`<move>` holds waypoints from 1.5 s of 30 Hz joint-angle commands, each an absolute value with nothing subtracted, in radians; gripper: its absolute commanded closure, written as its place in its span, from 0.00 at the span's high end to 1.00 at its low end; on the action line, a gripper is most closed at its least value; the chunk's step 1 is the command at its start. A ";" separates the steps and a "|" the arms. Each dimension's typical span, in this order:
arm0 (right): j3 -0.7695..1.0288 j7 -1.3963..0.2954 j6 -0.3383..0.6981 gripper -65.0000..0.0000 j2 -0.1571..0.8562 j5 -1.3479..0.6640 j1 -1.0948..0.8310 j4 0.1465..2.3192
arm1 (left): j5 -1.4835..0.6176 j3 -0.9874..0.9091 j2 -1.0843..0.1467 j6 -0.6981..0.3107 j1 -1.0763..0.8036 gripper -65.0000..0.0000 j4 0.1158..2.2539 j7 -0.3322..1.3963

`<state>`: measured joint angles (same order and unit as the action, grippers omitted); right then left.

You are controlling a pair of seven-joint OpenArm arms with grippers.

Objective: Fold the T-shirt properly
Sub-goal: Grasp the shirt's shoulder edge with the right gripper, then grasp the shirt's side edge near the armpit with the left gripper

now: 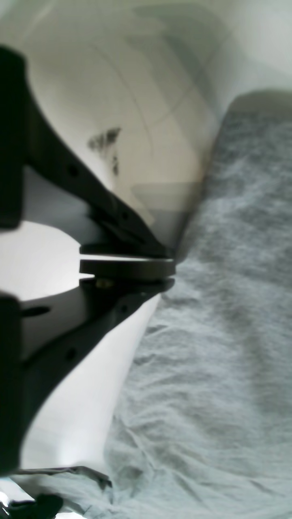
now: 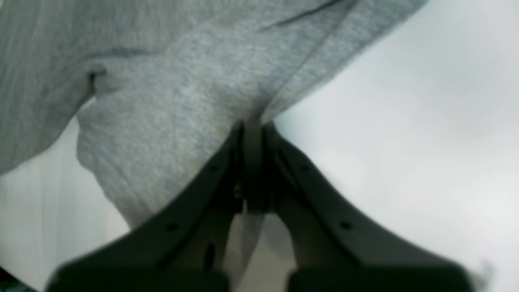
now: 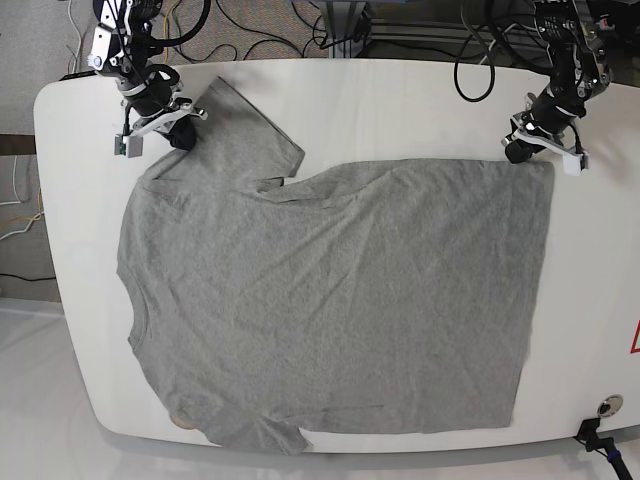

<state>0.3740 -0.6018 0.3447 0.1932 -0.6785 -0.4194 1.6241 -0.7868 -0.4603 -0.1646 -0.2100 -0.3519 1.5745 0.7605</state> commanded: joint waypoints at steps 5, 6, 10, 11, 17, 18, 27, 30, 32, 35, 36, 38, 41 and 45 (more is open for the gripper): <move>0.405 -0.633 0.353 0.00 0.177 -0.643 -0.506 1.727 | -0.806 -0.459 -0.231 -0.225 -0.359 0.00 1.629 0.769; 0.409 -0.627 0.358 0.00 0.178 -0.646 -0.515 1.728 | -0.806 -0.460 -0.231 -0.224 -0.362 0.00 1.631 0.767; 0.418 -0.628 0.354 0.00 0.178 -0.647 -0.530 1.724 | -0.809 -0.465 -0.236 -0.236 -0.376 0.00 1.654 0.753; 0.418 -0.628 0.357 0.00 0.179 -0.645 -0.531 1.724 | -0.809 -0.464 -0.237 -0.239 -0.379 0.00 1.662 0.753; 0.414 -0.628 0.351 0.01 0.176 -0.639 -0.535 1.712 | -0.786 -0.461 -0.229 -0.231 -0.406 0.01 1.653 0.776; 0.414 -0.628 0.351 0.01 0.176 -0.639 -0.535 1.712 | -0.786 -0.461 -0.229 -0.231 -0.406 0.01 1.653 0.774; 0.414 -0.628 0.351 0.01 0.176 -0.639 -0.535 1.712 | -0.786 -0.461 -0.237 -0.232 -0.404 0.01 1.656 0.773; 0.414 -0.628 0.351 0.01 0.176 -0.638 -0.535 1.712 | -0.786 -0.464 -0.252 -0.231 -0.404 0.08 1.684 0.773; 0.414 -0.628 0.351 0.01 0.176 -0.638 -0.535 1.712 | -0.786 -0.501 -0.252 -0.231 -0.404 0.21 1.699 0.774; 0.415 -0.628 0.351 0.01 0.176 -0.638 -0.535 1.712 | -0.786 -0.553 -0.252 -0.231 -0.403 0.40 1.701 0.774; 0.415 -0.628 0.351 0.01 0.176 -0.638 -0.535 1.712 | -0.786 -0.567 -0.252 -0.231 -0.403 0.45 1.701 0.774; 0.415 -0.628 0.351 0.01 0.176 -0.638 -0.535 1.712 | -0.786 -0.604 -0.252 -0.231 -0.401 0.52 1.698 0.774; 0.415 -0.628 0.351 0.01 0.177 -0.638 -0.535 1.712 | -0.785 -0.673 -0.255 -0.234 -0.375 0.52 1.666 0.779; 0.415 -0.628 0.351 0.01 0.177 -0.638 -0.535 1.713 | -0.789 -0.676 -0.325 -0.237 -0.332 0.52 1.534 0.779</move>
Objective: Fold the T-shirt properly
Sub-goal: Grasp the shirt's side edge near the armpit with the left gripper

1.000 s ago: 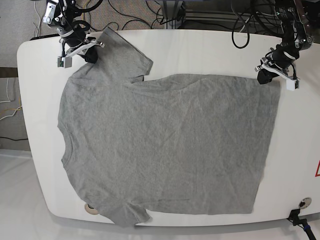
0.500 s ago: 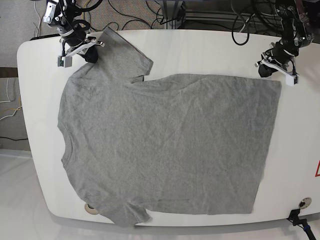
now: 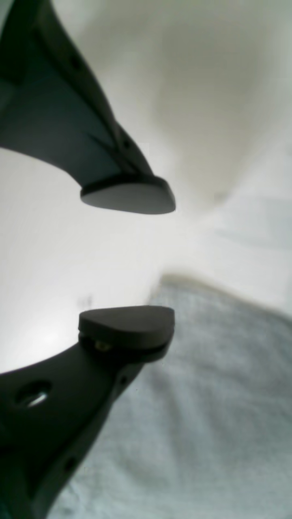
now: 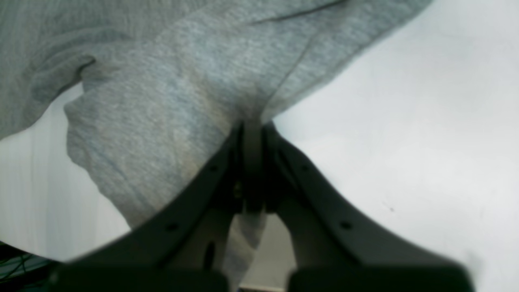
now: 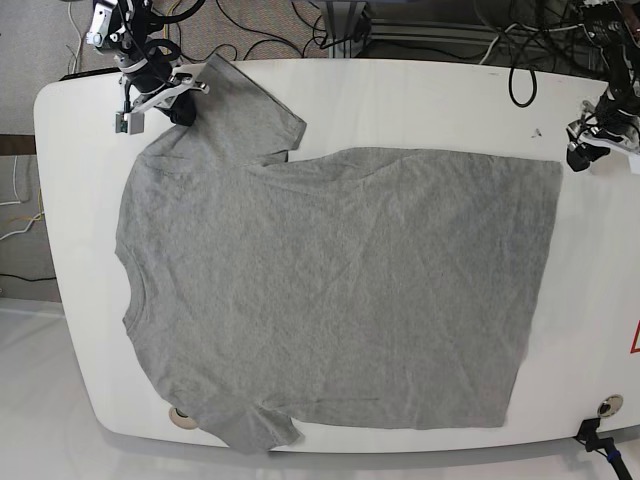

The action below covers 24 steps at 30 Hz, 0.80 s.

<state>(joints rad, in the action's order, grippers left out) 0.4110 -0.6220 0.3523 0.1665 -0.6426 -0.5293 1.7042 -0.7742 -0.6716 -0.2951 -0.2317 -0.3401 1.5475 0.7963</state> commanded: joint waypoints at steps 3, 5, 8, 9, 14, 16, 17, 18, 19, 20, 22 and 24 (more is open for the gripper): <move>0.415 -0.628 0.351 0.01 0.177 -0.638 -0.535 1.712 | -0.786 -0.677 -0.343 -0.239 -0.298 0.52 1.460 0.779; 0.415 -0.628 0.351 0.01 0.177 -0.638 -0.535 1.712 | -0.786 -0.674 -0.348 -0.272 -0.291 0.52 1.428 0.779; 0.415 -0.628 0.351 0.01 0.177 -0.638 -0.535 1.712 | -0.785 -0.651 -0.344 -0.300 -0.283 0.52 1.423 0.779; 0.415 -0.628 0.351 0.01 0.177 -0.638 -0.535 1.712 | -0.785 -0.630 -0.344 -0.300 -0.283 0.52 1.423 0.779; 0.415 -0.628 0.351 0.01 0.177 -0.638 -0.535 1.712 | -0.786 -0.584 -0.309 -0.300 -0.282 0.52 1.422 0.774; 0.415 -0.628 0.351 0.01 0.177 -0.638 -0.535 1.712 | -0.785 -0.575 -0.295 -0.300 -0.277 0.52 1.422 0.774; 0.415 -0.628 0.351 0.01 0.177 -0.638 -0.535 1.712 | -0.785 -0.559 -0.292 -0.300 -0.266 0.52 1.422 0.774; 0.415 -0.628 0.351 0.01 0.177 -0.638 -0.535 1.712 | -0.785 -0.541 -0.292 -0.300 -0.262 0.52 1.422 0.776; 0.415 -0.628 0.351 0.01 0.177 -0.638 -0.535 1.712 | -0.785 -0.527 -0.292 -0.300 -0.260 0.52 1.422 0.776; 0.415 -0.628 0.351 0.01 0.177 -0.638 -0.535 1.712 | -0.785 -0.518 -0.291 -0.300 -0.260 0.52 1.422 0.774; 0.415 -0.628 0.351 0.01 0.177 -0.638 -0.535 1.712 | -0.785 -0.512 -0.288 -0.300 -0.254 0.52 1.422 0.773; 0.415 -0.628 0.351 0.01 0.177 -0.638 -0.535 1.709 | -0.785 -0.513 -0.271 -0.300 -0.231 0.52 1.420 0.773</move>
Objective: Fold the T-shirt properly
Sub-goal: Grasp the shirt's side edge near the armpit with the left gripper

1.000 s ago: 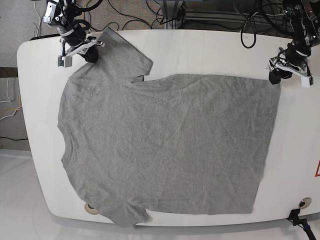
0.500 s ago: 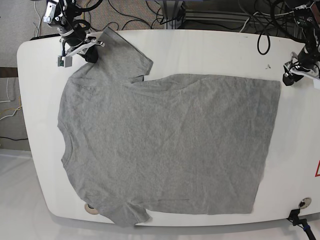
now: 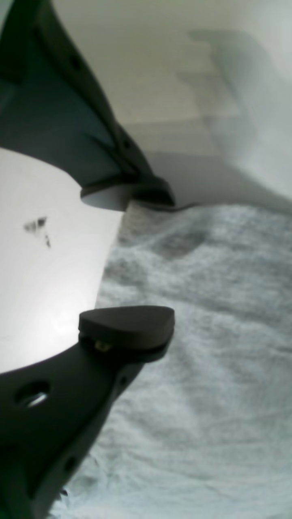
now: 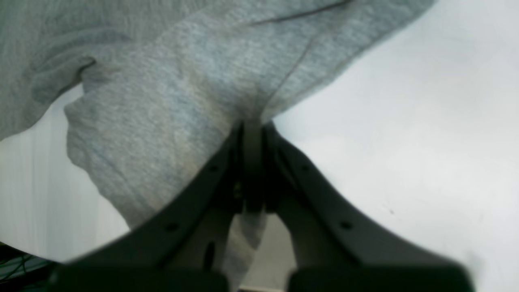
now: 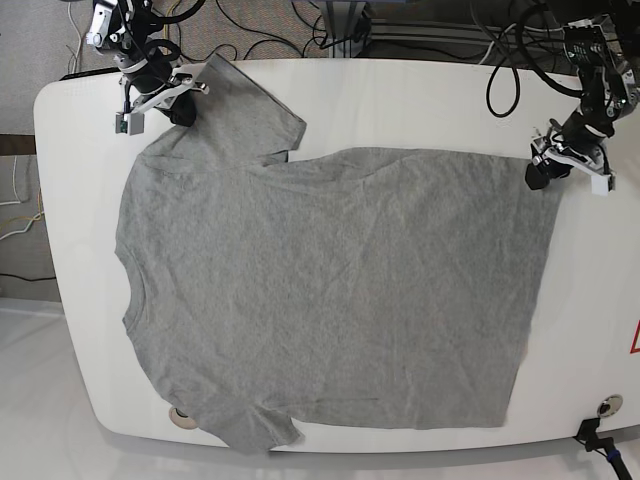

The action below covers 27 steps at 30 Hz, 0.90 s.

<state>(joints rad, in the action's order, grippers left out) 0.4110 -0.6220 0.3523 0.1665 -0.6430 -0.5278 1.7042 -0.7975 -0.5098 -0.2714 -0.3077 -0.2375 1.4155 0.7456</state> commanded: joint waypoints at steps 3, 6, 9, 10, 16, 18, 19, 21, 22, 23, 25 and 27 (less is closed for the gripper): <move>0.415 -0.628 0.351 0.01 0.177 -0.638 -0.535 1.709 | -0.785 -0.512 -0.265 -0.300 -0.225 0.52 1.420 0.776; 0.415 -0.628 0.351 0.01 0.177 -0.638 -0.535 1.709 | -0.785 -0.512 -0.262 -0.300 -0.211 0.52 1.420 0.774; 0.415 -0.628 0.351 0.01 0.177 -0.638 -0.535 1.709 | -0.785 -0.512 -0.260 -0.300 -0.199 0.52 1.420 0.774; 0.415 -0.628 0.351 0.01 0.177 -0.638 -0.535 1.709 | -0.785 -0.512 -0.260 -0.300 -0.199 0.52 1.420 0.774; 0.415 -0.628 0.351 0.01 0.177 -0.638 -0.535 1.707 | -0.785 -0.510 -0.260 -0.300 -0.189 0.40 1.420 0.771; 0.415 -0.627 0.351 0.01 0.177 -0.638 -0.533 1.707 | -0.785 -0.483 -0.257 -0.297 -0.180 0.16 1.412 0.771; 0.415 -0.627 0.351 0.01 0.177 -0.638 -0.533 1.707 | -0.785 -0.473 -0.257 -0.297 -0.170 0.04 1.399 0.771; 0.415 -0.627 0.351 0.01 0.176 -0.638 -0.532 1.707 | -0.785 -0.460 -0.257 -0.297 -0.147 0.00 1.356 0.774; 0.415 -0.627 0.351 0.01 0.174 -0.638 -0.530 1.707 | -0.785 -0.449 -0.257 -0.297 -0.139 0.00 1.330 0.774; 0.415 -0.627 0.351 0.01 0.174 -0.638 -0.530 1.707 | -0.785 -0.444 -0.257 -0.297 -0.134 0.00 1.314 0.773; 0.415 -0.627 0.351 0.01 0.174 -0.638 -0.529 1.707 | -0.785 -0.444 -0.257 -0.297 -0.134 0.00 1.307 0.771; 0.415 -0.627 0.351 0.00 0.174 -0.638 -0.529 1.707 | -0.785 -0.444 -0.257 -0.297 -0.136 0.00 1.308 0.771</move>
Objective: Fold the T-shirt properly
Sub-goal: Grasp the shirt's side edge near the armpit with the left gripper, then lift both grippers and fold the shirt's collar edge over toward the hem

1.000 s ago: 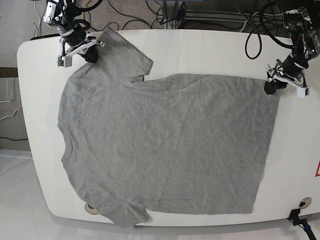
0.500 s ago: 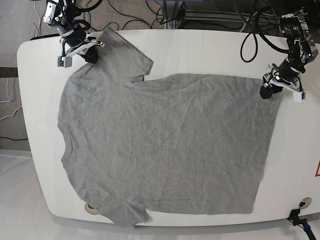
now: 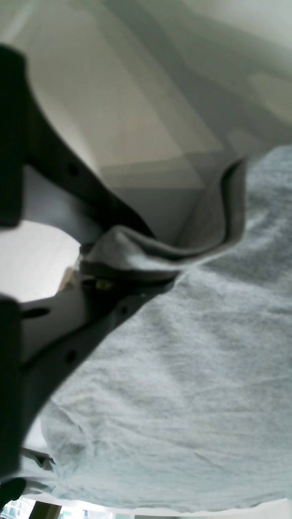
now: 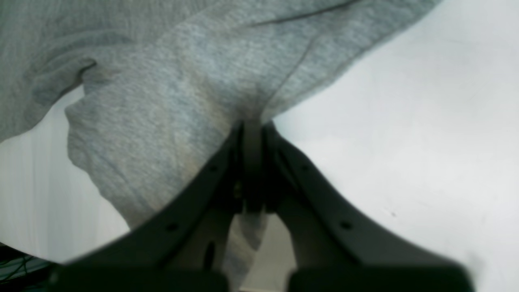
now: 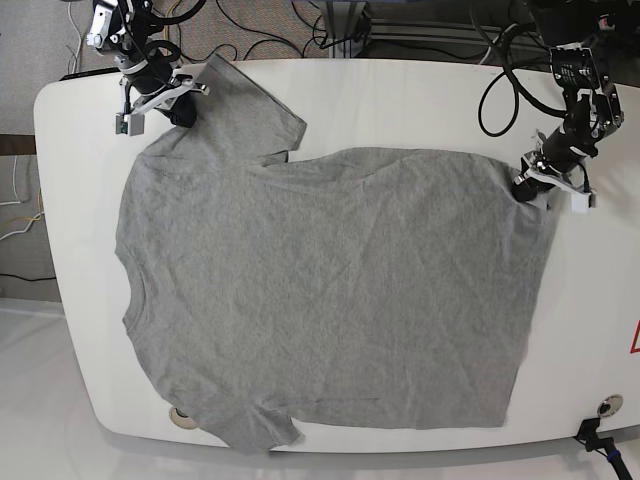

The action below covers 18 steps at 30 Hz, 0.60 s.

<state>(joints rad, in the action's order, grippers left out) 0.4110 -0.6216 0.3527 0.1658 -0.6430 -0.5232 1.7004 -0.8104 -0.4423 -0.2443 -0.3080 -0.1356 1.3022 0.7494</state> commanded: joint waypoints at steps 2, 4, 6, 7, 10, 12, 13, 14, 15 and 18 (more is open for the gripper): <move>0.415 -0.625 0.351 0.00 0.174 -0.638 -0.529 1.707 | -0.786 -0.444 -0.257 -0.297 -0.140 0.00 1.322 0.773; 0.415 -0.625 0.351 0.00 0.174 -0.638 -0.529 1.707 | -0.786 -0.444 -0.259 -0.297 -0.163 0.00 1.351 0.774; 0.415 -0.625 0.351 0.00 0.174 -0.638 -0.530 1.713 | -0.786 -0.444 -0.259 -0.297 -0.188 0.00 1.394 0.774; 0.415 -0.625 0.351 0.00 0.174 -0.638 -0.532 1.713 | -0.786 -0.444 -0.260 -0.298 -0.202 0.00 1.412 0.774; 0.415 -0.624 0.351 0.00 0.174 -0.638 -0.535 1.713 | -0.786 -0.444 -0.260 -0.300 -0.237 0.00 1.458 0.774; 0.415 -0.624 0.351 0.00 0.174 -0.639 -0.541 1.713 | -0.786 -0.444 -0.260 -0.300 -0.259 0.00 1.492 0.776; 0.415 -0.622 0.351 0.00 0.174 -0.639 -0.552 1.715 | -0.786 -0.444 -0.260 -0.300 -0.272 0.00 1.506 0.776; 0.417 -0.621 0.351 0.00 0.174 -0.641 -0.559 1.727 | -0.786 -0.444 -0.260 -0.300 -0.286 0.00 1.521 0.776; 0.424 -0.621 0.351 0.00 0.174 -0.641 -0.565 1.742 | -0.786 -0.444 -0.260 -0.300 -0.298 0.00 1.535 0.776; 0.444 -0.621 0.351 0.00 0.171 -0.641 -0.601 1.797 | -0.786 -0.444 -0.260 -0.300 -0.337 0.00 1.570 0.776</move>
<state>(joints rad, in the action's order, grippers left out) 0.4343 -0.6338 0.3470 0.1604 -0.6315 -0.5835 1.7569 -0.7746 -0.4393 -0.2451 -0.2924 -0.3367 1.5394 0.7868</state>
